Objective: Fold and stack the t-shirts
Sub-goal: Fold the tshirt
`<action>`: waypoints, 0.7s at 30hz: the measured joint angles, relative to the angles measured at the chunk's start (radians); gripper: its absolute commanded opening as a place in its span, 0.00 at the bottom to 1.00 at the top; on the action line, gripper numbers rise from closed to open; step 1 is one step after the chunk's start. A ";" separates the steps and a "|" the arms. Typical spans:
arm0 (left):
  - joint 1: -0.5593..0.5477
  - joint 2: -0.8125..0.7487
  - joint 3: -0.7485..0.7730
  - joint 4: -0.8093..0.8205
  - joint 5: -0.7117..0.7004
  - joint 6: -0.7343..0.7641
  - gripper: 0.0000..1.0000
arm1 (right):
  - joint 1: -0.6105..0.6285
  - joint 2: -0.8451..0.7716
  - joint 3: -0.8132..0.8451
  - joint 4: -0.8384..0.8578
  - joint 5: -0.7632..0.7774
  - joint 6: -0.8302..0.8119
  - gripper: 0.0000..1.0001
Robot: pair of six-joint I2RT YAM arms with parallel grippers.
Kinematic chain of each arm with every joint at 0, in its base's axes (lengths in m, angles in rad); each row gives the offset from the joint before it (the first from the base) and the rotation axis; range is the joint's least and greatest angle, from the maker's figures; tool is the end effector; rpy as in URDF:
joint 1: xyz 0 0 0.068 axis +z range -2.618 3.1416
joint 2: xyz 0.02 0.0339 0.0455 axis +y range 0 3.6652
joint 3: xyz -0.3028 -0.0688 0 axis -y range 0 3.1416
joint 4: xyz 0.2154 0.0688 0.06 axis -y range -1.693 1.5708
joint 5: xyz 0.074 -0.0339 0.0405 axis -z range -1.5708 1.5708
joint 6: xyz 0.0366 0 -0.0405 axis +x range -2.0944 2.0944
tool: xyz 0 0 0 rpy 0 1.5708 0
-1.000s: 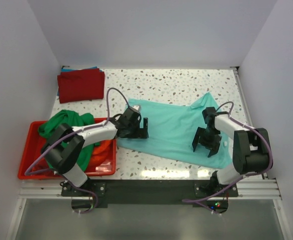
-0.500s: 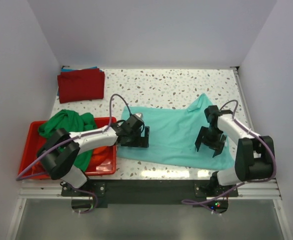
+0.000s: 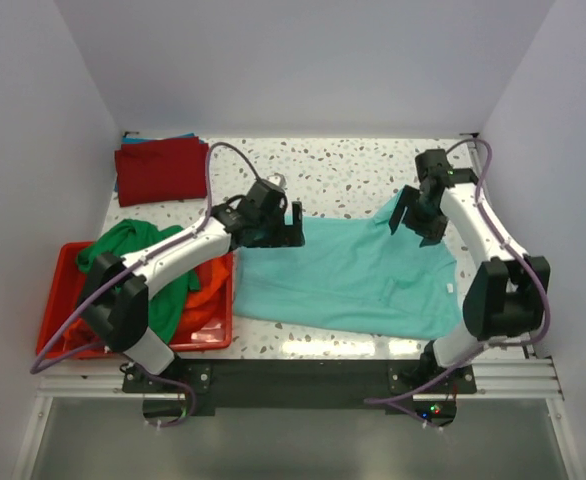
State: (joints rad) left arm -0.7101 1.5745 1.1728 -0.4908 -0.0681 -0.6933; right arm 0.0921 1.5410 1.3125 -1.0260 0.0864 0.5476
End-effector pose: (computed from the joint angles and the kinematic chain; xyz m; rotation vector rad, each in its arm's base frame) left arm 0.2383 -0.2016 0.3013 -0.0092 2.5341 -0.5111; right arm 0.2679 0.0216 0.3208 0.6544 2.7374 0.0256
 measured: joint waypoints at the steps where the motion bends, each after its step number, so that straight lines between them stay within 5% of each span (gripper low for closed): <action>1: 0.031 0.010 0.012 0.003 0.019 0.011 1.00 | -0.005 0.045 0.033 0.008 -0.004 -0.004 0.74; 8: 0.220 0.070 0.107 -0.048 0.036 0.108 1.00 | -0.050 0.355 0.236 0.150 -0.056 -0.018 0.72; 21: 0.245 0.090 0.164 -0.097 0.045 0.161 1.00 | -0.066 0.712 0.579 0.223 -0.040 -0.037 0.69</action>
State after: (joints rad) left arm -0.4652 1.6646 1.3373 -0.5877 -0.0227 -0.5320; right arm 0.0261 2.2528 1.8912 -0.8032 0.0467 0.5110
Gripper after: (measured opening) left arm 0.997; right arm 0.693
